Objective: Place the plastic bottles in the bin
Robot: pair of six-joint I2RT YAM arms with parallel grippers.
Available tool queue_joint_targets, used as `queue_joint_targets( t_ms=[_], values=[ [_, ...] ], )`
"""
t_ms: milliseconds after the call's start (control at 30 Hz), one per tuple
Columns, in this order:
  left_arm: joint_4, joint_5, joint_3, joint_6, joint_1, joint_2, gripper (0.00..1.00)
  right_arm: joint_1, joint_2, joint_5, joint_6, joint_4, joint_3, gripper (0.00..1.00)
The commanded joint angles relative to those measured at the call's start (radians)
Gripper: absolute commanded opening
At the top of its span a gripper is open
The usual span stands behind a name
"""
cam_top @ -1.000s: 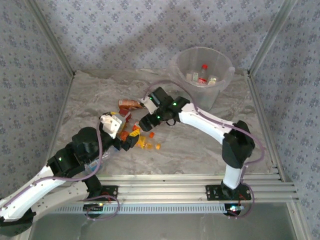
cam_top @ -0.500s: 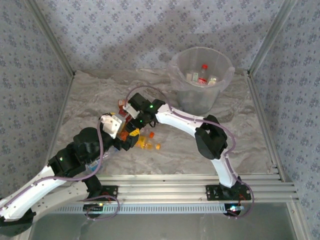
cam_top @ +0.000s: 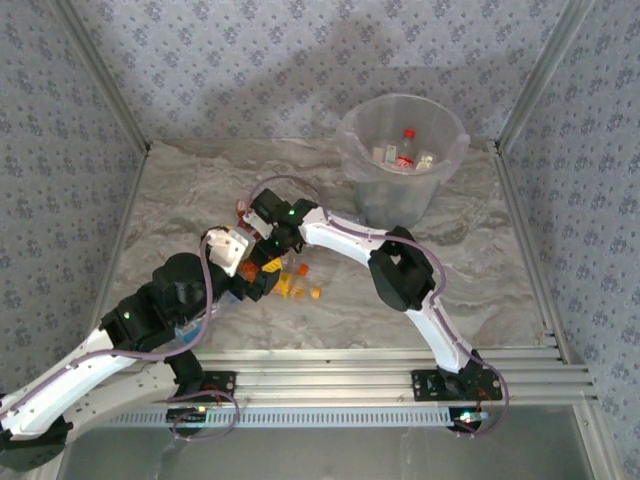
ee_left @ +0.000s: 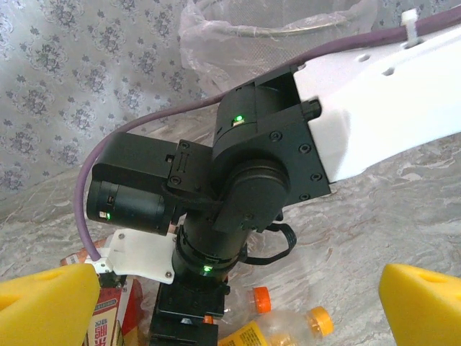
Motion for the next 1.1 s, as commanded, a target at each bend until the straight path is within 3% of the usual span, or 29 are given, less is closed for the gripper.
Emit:
queue_joint_targets(
  t_ms=[0, 333, 633, 1067],
  values=[
    [0.007, -0.014, 0.004, -0.004, -0.006, 0.000, 0.99, -0.011, 0.036, -0.003, -0.013, -0.035, 0.032, 0.87],
    [0.009, -0.016, 0.002, -0.003, -0.005, 0.011, 1.00, -0.021, 0.080, 0.017, -0.010, -0.029, 0.049, 0.84],
    [0.011, -0.005, 0.001, 0.001, 0.001, 0.019, 1.00, -0.026, 0.079, 0.056, 0.003, -0.005, 0.047, 0.67],
    [0.109, 0.090, 0.012, -0.022, 0.016, 0.033, 1.00, -0.058, -0.144, 0.153, 0.037, 0.121, -0.085, 0.57]
  ],
)
